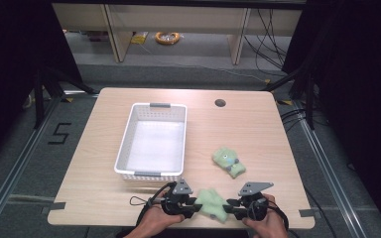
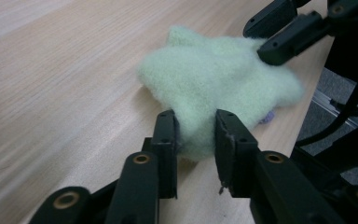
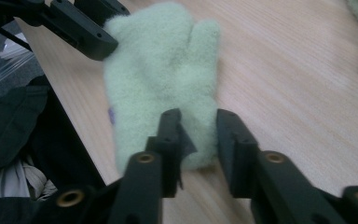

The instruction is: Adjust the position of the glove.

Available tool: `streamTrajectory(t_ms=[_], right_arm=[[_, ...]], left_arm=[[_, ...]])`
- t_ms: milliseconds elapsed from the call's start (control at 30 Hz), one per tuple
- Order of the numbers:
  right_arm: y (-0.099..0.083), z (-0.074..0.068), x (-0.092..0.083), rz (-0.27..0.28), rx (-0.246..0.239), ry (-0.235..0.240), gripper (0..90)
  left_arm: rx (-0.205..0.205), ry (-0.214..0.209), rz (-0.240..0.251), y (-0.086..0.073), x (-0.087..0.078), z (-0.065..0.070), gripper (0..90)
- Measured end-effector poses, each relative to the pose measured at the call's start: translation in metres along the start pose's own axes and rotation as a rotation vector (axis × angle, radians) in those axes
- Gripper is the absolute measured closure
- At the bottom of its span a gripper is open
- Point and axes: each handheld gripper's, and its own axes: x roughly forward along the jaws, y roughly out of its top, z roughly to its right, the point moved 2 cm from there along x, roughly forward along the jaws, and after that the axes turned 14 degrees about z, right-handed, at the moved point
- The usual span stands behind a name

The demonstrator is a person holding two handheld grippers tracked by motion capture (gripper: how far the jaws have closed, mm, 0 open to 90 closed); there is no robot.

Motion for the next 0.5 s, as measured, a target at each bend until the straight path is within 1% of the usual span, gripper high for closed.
streamTrajectory(t_ms=[33,67,100,133,167,200,233,267,367,400,433,467,500], right_arm=[[0.000,-0.002,0.001,0.010,0.031,0.007,78.7],[0.001,0.000,-0.001,-0.002,0.017,0.014,80.7],[0.002,0.001,0.000,0.016,0.011,0.020,82.5],[0.003,0.002,-0.001,0.005,-0.001,0.025,83.2],[0.005,0.002,-0.002,0.009,-0.027,0.021,83.6],[0.009,0.002,-0.002,0.012,-0.035,0.018,84.0],[0.012,0.004,-0.003,0.018,-0.063,0.019,84.2],[0.018,0.006,-0.006,0.012,-0.082,0.017,84.3],[0.029,0.011,-0.007,0.007,-0.120,0.022,84.4],[0.031,0.012,-0.004,0.020,-0.117,0.017,84.4],[0.032,0.014,-0.002,0.020,-0.136,0.019,84.4],[0.034,0.015,-0.001,0.000,-0.118,0.024,84.3],[0.035,0.019,0.004,-0.014,-0.135,0.027,84.3]], left_arm=[[0.017,-0.003,0.002,0.000,-0.001,0.000,72.0],[0.018,-0.006,0.006,0.000,-0.002,0.000,73.0],[0.011,-0.008,0.010,0.001,-0.002,0.001,74.3],[0.006,-0.015,0.017,0.001,-0.004,0.001,74.8],[0.001,-0.016,0.028,0.002,-0.005,0.002,75.3],[0.008,-0.016,0.023,0.003,-0.006,0.002,75.7],[-0.010,-0.011,0.041,0.004,-0.007,0.005,75.9],[0.000,-0.020,0.046,0.006,-0.009,0.006,76.4],[0.018,-0.004,0.071,0.010,-0.010,0.008,76.7],[0.006,-0.003,0.075,0.009,-0.009,0.008,76.7],[0.005,0.005,0.059,0.008,-0.009,0.006,76.6],[-0.018,0.008,0.056,0.006,-0.007,0.004,76.6],[-0.025,0.006,0.054,0.005,-0.005,0.003,76.6]])
